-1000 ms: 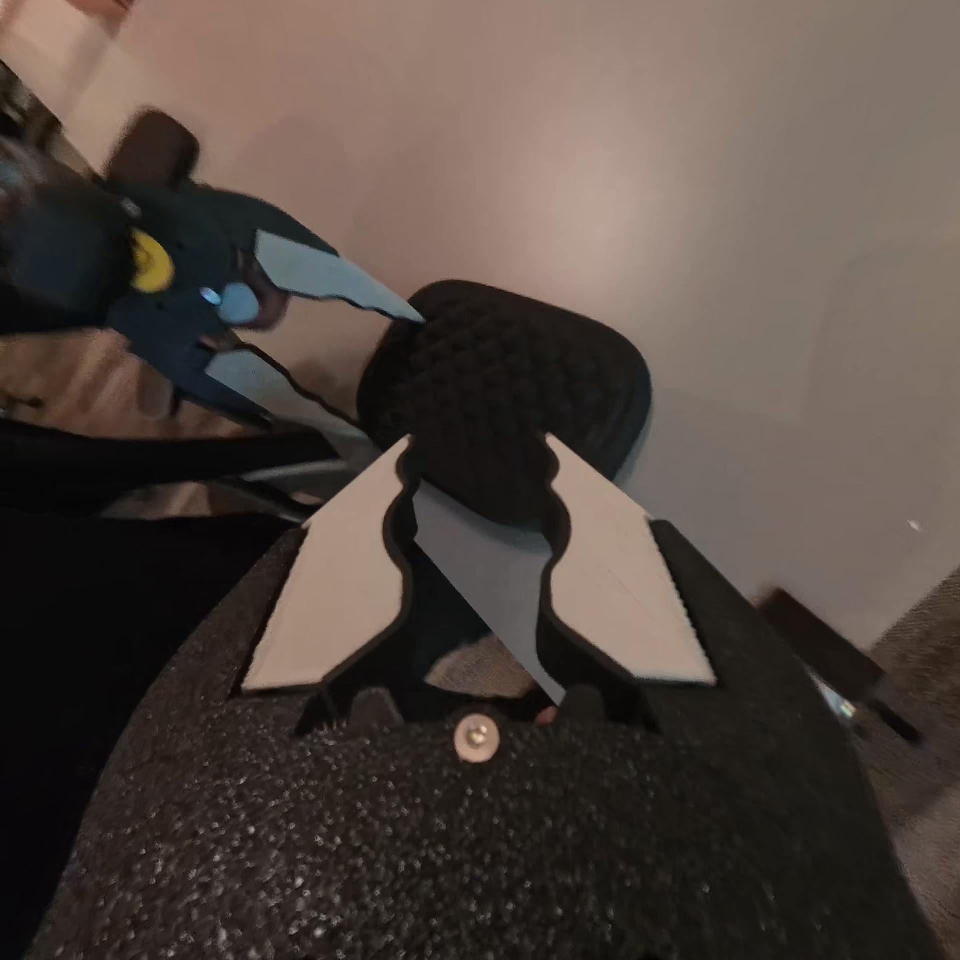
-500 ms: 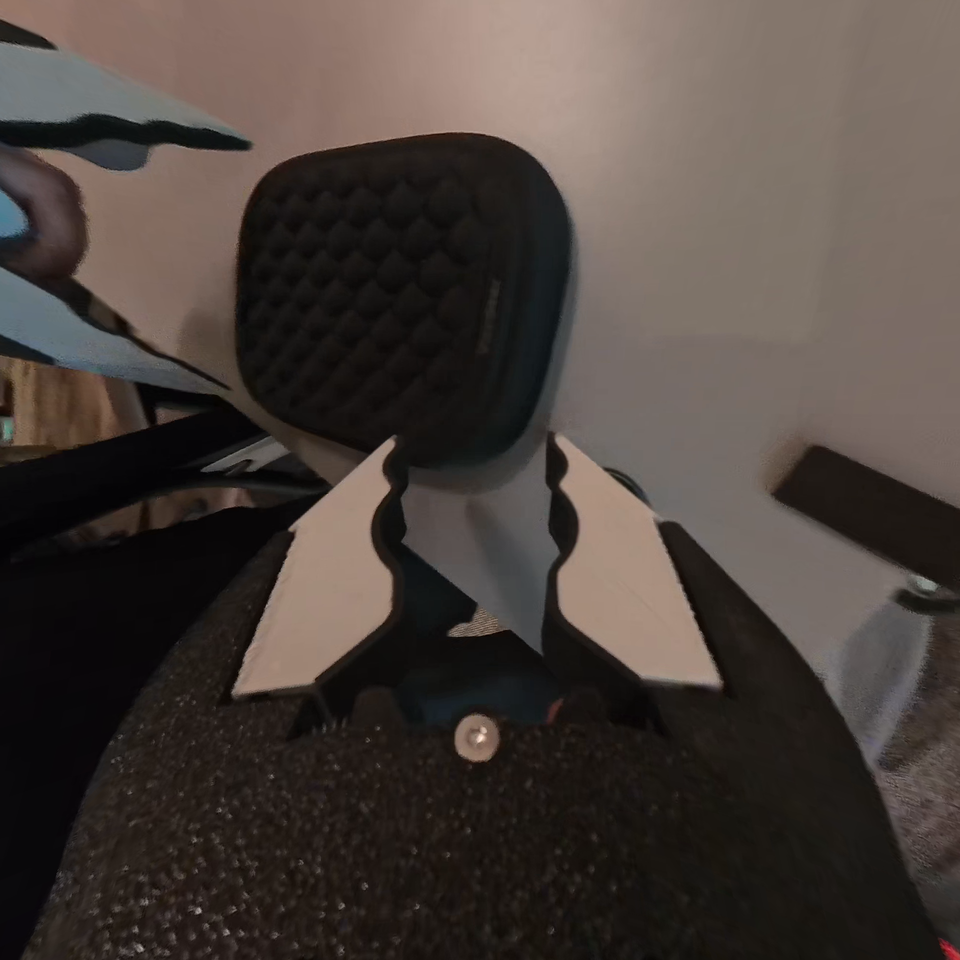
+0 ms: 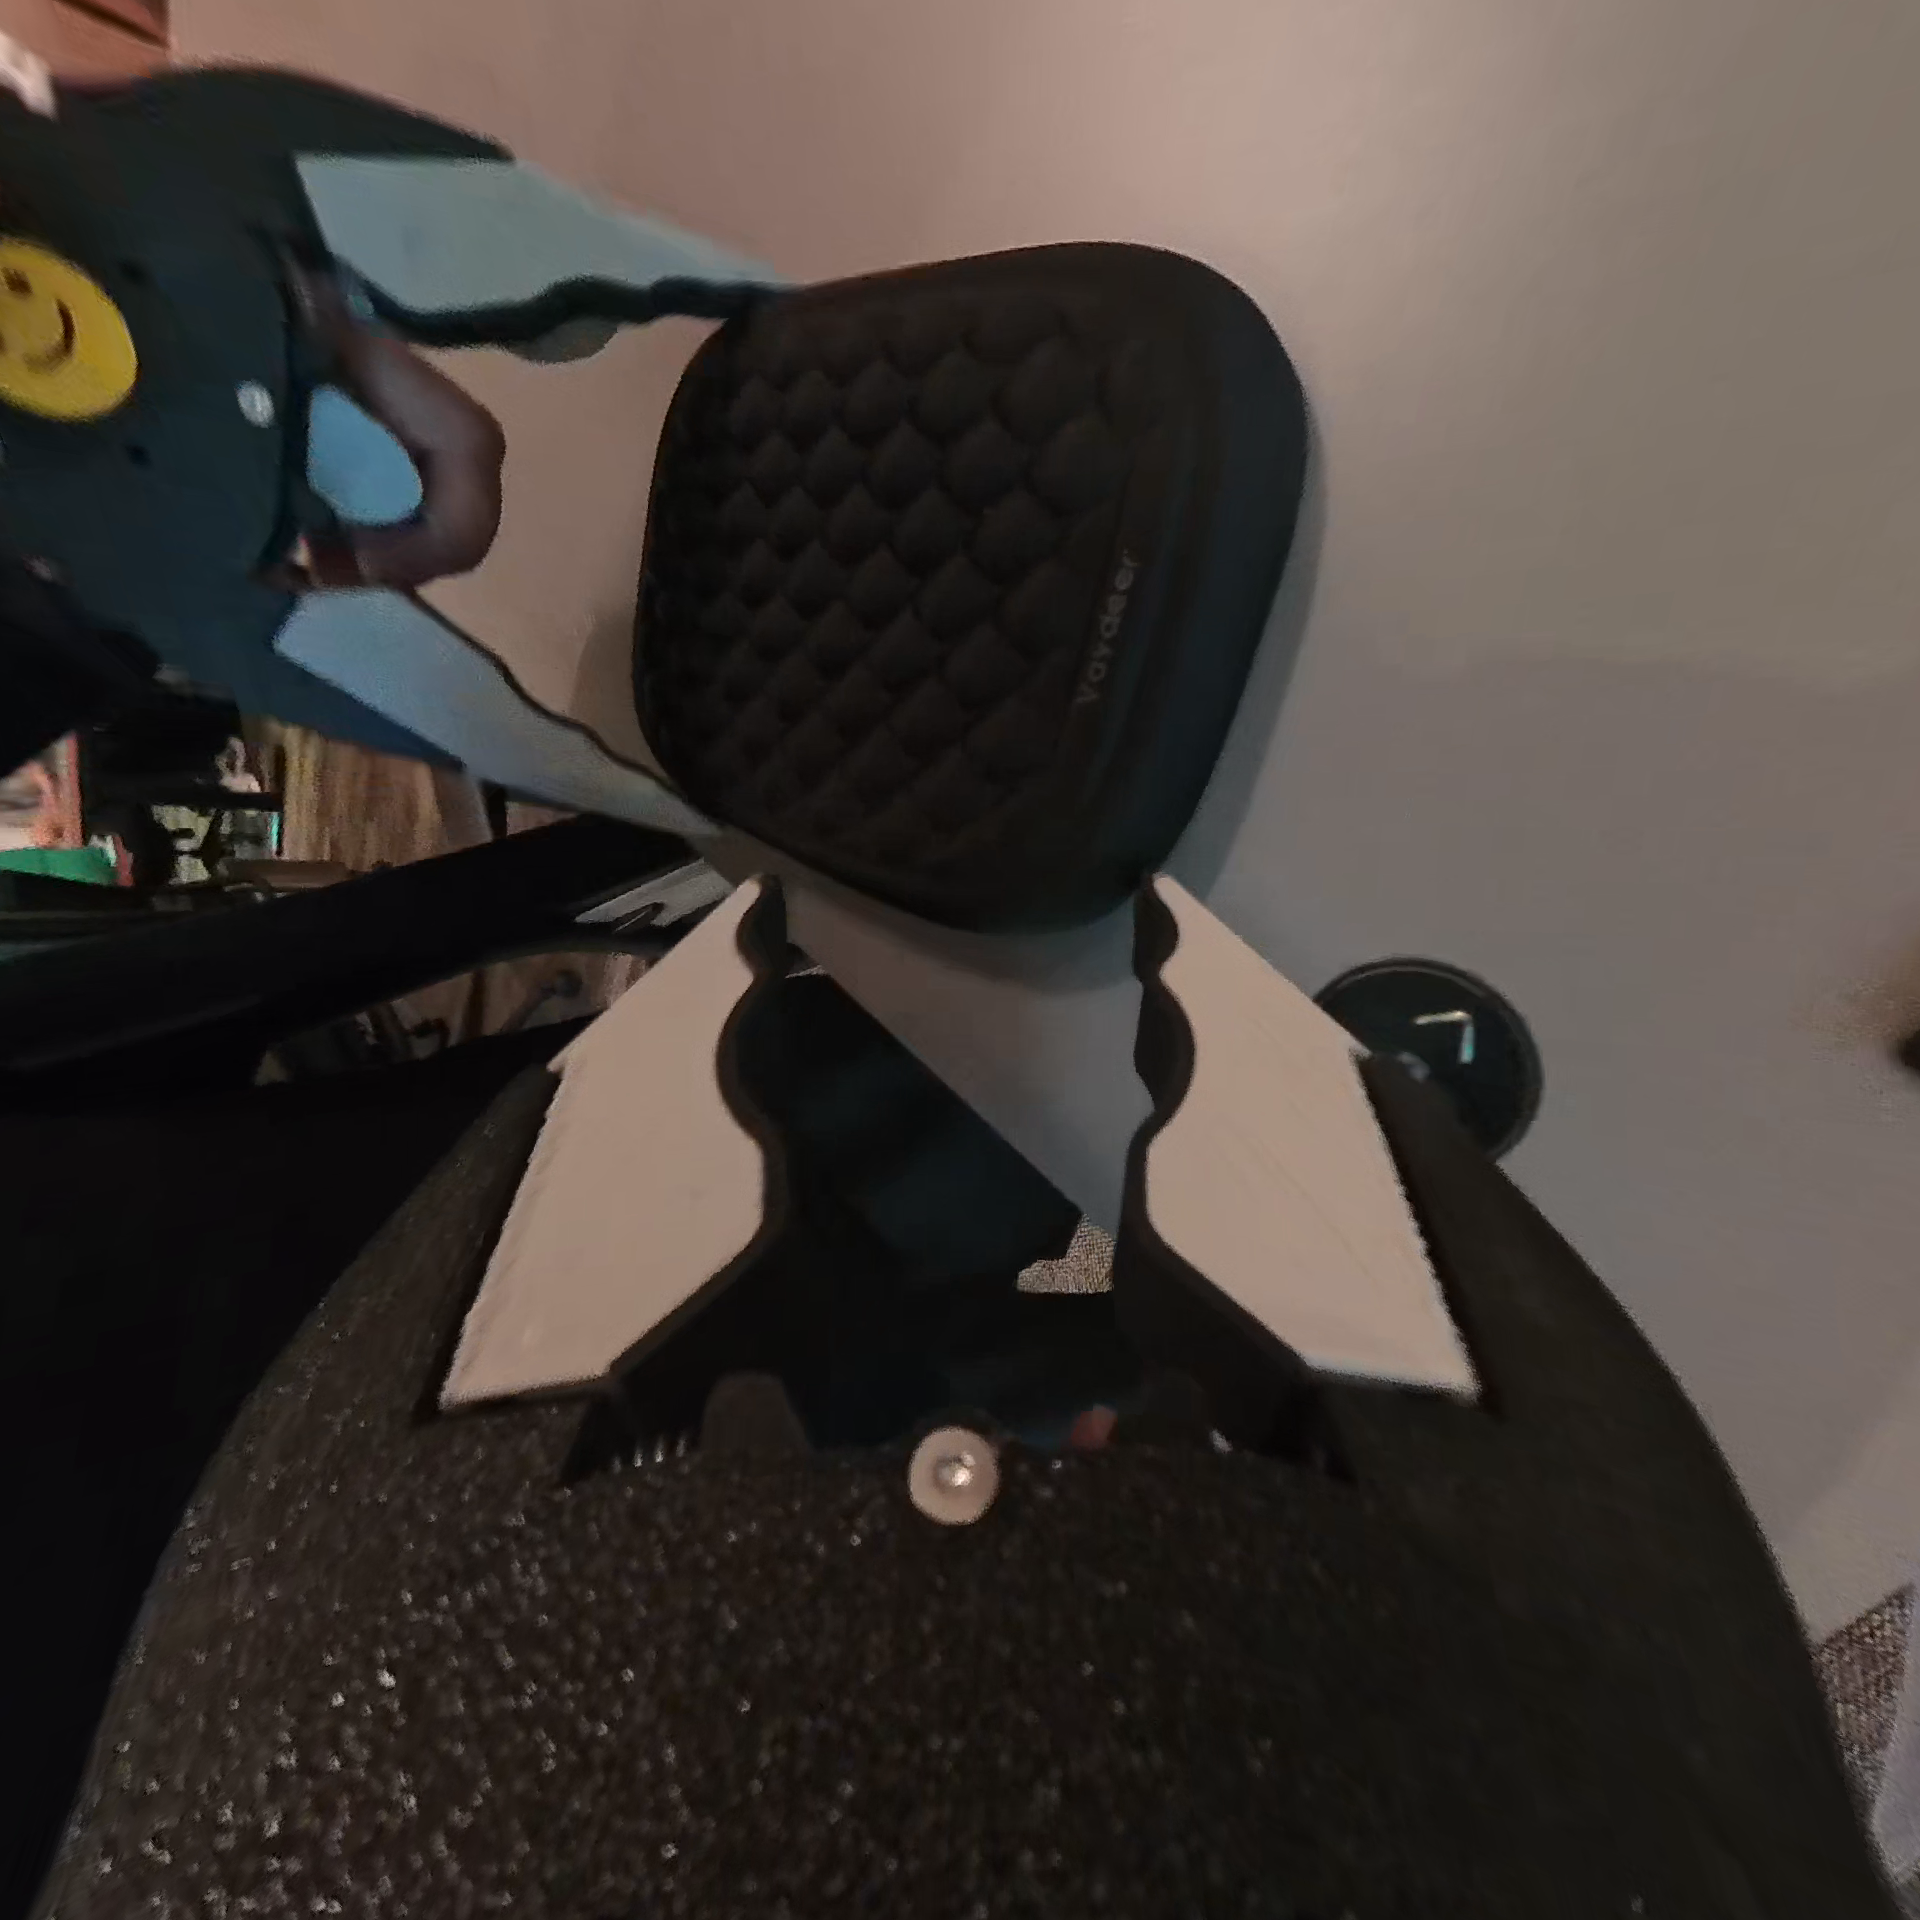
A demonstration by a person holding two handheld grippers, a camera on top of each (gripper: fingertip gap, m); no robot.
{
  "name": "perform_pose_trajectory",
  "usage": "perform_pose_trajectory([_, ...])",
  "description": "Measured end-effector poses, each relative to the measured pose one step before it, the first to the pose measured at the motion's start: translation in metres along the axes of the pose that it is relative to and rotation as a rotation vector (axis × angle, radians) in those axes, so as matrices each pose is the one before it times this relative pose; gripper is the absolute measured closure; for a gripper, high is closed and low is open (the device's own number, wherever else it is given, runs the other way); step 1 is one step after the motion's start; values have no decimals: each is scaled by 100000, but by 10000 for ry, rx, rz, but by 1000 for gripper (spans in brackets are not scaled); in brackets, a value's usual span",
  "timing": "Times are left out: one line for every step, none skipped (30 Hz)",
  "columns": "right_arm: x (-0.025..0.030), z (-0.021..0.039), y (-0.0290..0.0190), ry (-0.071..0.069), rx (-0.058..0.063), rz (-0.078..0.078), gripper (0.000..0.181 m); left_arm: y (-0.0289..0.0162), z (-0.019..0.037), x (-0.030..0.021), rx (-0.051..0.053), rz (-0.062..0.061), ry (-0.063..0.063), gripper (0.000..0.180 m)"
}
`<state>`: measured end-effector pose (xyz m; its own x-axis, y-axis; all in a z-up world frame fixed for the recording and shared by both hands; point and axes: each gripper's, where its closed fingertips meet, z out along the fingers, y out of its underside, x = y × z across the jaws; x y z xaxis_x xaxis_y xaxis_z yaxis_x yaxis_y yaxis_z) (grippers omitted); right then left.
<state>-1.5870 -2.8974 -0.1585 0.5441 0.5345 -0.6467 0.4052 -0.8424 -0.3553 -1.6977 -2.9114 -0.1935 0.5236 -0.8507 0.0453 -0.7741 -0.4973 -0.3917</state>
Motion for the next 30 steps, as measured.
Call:
perform_pose_trajectory([-295, 100, 498, -62, -92, -40, 115, -313, -302, -250, 111, -287, 367, 51])
perform_pose_trajectory([-385, 159, 443, -47, -86, -52, 115, 46, -228, -4, -26, -70, 221, 53])
perform_pose_trajectory([-432, 137, 521, -37, -105, -57, 115, 360, -67, 197, -159, 250, 29, 53])
perform_pose_trajectory([-400, 115, 583, -15, -101, -69, 115, 408, 32, 399, -170, 275, -34, 51])
perform_pose_trajectory([-412, 111, 619, -56, -63, -23, 117, 470, 119, 617, -192, 295, -65, 46])
perform_pose_trajectory([-458, 95, 663, -150, -47, 67, 117, 514, 208, 734, -206, 355, -113, 38])
perform_pose_trajectory([-387, 106, 662, -162, -16, 115, 118, 474, 263, 547, -165, 401, -227, 34])
perform_pose_trajectory([-230, 58, 653, -123, 36, 144, 120, 318, 232, 323, -97, 367, -314, 33])
perform_pose_trajectory([-219, -11, 583, -132, 130, 197, 123, 99, 95, -59, 3, 189, -395, 41])
perform_pose_trajectory([-221, -99, 582, -353, 31, 221, 130, -43, -12, 116, 62, 86, -64, 43])
perform_pose_trajectory([-790, -2, 577, -638, 2, 198, 148, -26, -40, 79, 34, -16, 17, 43])
perform_pose_trajectory([-428, 30, 481, -397, 90, 251, 154, -30, -61, 116, 37, -2, 39, 43])
perform_pose_trajectory([91, 38, 472, -53, 44, 195, 150, -26, -20, 81, 30, 17, 37, 43])
perform_pose_trajectory([411, -25, 519, 192, -86, 92, 148, -71, 9, 102, 48, 45, 52, 43])
perform_pose_trajectory([593, -56, 286, 308, -18, 9, 144, -3, 4, -3, 54, 43, 51, 43])
perform_pose_trajectory([596, -100, 9, 271, 88, 47, 141, -34, 22, -8, 91, 49, 48, 43])
perform_pose_trajectory([344, -106, -277, 104, 157, 159, 138, -25, -2, -13, 109, 19, 27, 43])
perform_pose_trajectory([61, -7, -475, -72, 205, 216, 136, -20, 10, 7, 88, 17, -1, 43])
perform_pose_trajectory([-28, -77, -639, -67, 253, 182, 136, -53, 52, -6, 62, 6, 6, 43])
perform_pose_trajectory([-20, -47, -668, -3, 240, 110, 136, 42, -54, 27, 46, 13, 25, 43])
perform_pose_trajectory([-250, 121, -697, -87, 200, 53, 136, 46, -101, 31, 27, 34, 53, 43])
perform_pose_trajectory([-124, 119, -454, -21, 83, 81, 135, -12, -81, -20, 44, 37, 84, 44])
perform_pose_trajectory([325, 157, -78, 249, -120, 6, 138, -47, -71, -96, 59, 2, 100, 44])
perform_pose_trajectory([84, 122, -55, 47, -58, -62, 141, 34, -119, -210, 31, 52, 93, 44])
perform_pose_trajectory([-147, 15, -85, -163, -27, 47, 138, 72, -98, -189, 1, 68, 117, 44])
perform_pose_trajectory([-204, -6, -103, -172, 14, 86, 134, 40, -76, -151, -3, 51, 168, 44])
perform_pose_trajectory([-276, -60, -243, -153, 37, 16, 133, -11, -130, -98, -44, 14, 209, 44])
perform_pose_trajectory([-211, -90, -289, -73, 18, -64, 133, -38, -195, -69, -51, -4, 253, 44])
perform_pose_trajectory([-202, -61, -288, -33, 12, -92, 133, -113, -228, -146, -14, -87, 331, 44])
perform_pose_trajectory([-223, -40, -334, -19, 55, -99, 133, -148, -287, -151, -20, -148, 389, 44])
